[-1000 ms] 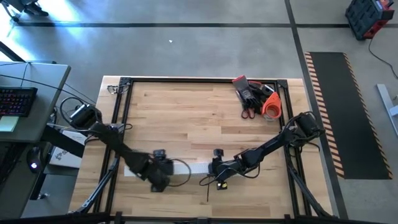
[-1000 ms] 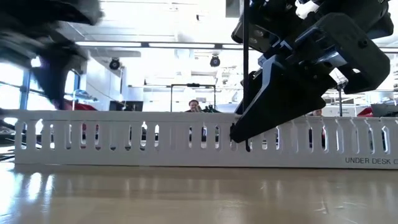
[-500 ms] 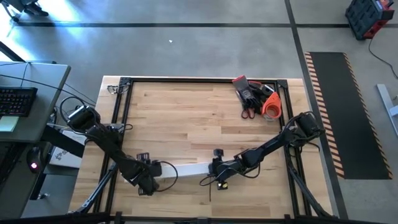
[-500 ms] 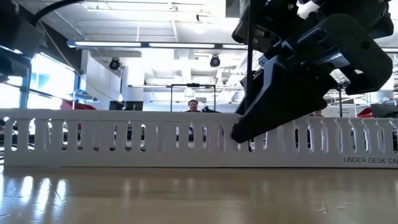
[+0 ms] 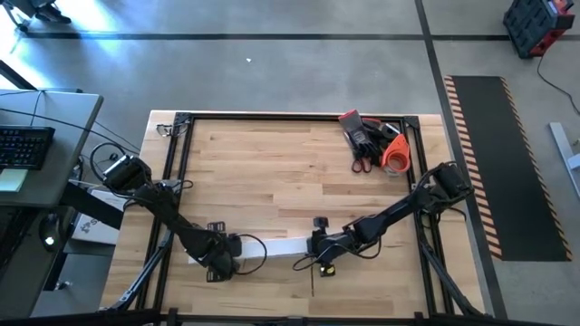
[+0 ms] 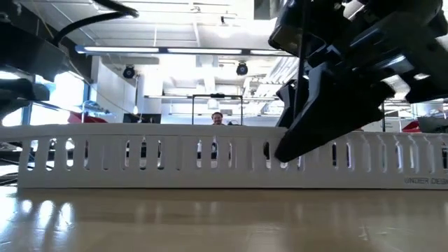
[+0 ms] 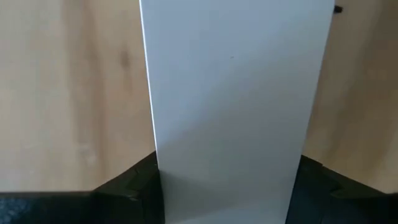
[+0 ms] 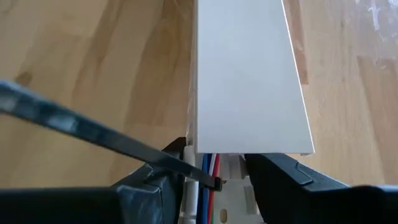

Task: Ziptie cables
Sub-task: Close the white cable duct

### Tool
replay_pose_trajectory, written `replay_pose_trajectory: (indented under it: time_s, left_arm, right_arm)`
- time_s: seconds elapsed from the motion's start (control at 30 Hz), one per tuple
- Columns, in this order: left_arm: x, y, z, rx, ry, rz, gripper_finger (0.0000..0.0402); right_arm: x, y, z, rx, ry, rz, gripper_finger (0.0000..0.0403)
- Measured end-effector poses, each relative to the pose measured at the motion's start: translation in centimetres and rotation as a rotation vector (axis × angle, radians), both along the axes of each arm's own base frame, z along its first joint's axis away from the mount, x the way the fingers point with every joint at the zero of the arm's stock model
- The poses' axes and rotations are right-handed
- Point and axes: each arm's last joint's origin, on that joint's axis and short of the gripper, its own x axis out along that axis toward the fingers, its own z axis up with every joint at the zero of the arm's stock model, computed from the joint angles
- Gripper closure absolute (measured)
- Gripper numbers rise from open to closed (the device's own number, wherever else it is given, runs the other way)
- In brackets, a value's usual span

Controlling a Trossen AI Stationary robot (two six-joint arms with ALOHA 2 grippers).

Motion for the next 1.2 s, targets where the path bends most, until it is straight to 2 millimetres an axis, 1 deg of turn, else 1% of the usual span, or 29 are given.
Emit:
replay_pose_trajectory:
  time_s: [0.07,0.17,0.47,0.57,0.73,0.87,0.93,0.97,1.1,1.2]
  left_arm:
    - [-0.5,0.0,0.0,0.043,0.018,-0.002,0.0201]
    - [-1.0,-0.3,0.0,0.064,0.032,-0.009,0.0201]
    - [-1.4,-0.7,-0.1,0.058,0.045,-0.029,0.0201]
    - [-1.5,-0.7,-0.1,0.057,0.05,-0.027,0.0201]
    - [-1.5,-0.6,-0.1,0.054,0.057,-0.019,0.02]
    - [-1.6,-0.6,-0.2,0.057,0.064,-0.003,0.02]
    - [-1.6,-0.6,-0.2,0.057,0.065,-0.003,0.02]
    - [-1.6,-0.6,-0.2,0.057,0.065,-0.003,0.0199]
    - [-1.6,-0.6,-0.2,0.059,0.063,-0.018,0.0199]
    - [-1.6,-0.6,-0.2,0.061,0.063,-0.017,0.0199]
  right_arm:
    - [-0.1,0.1,0.3,-0.024,0.0,0.039,0.0255]
    - [-0.3,0.2,0.7,-0.031,0.0,0.075,0.0239]
    - [-1.3,0.0,3.6,0.001,0.002,0.159,0.0152]
    - [-1.7,-0.1,3.9,-0.009,0.022,0.158,0.0134]
    - [-2.2,-0.5,3.6,-0.037,0.09,0.131,0.0126]
    - [-2.1,-1.2,3.4,-0.056,0.101,0.014,0.0126]
    - [-2.1,-1.4,3.4,-0.035,0.102,-0.026,0.0126]
    - [-2.0,-1.5,3.4,-0.021,0.106,-0.025,0.0126]
    - [-1.9,-1.4,3.4,0.064,0.139,0.074,0.0126]
    - [-1.9,-1.4,3.5,0.059,0.137,0.112,0.0126]
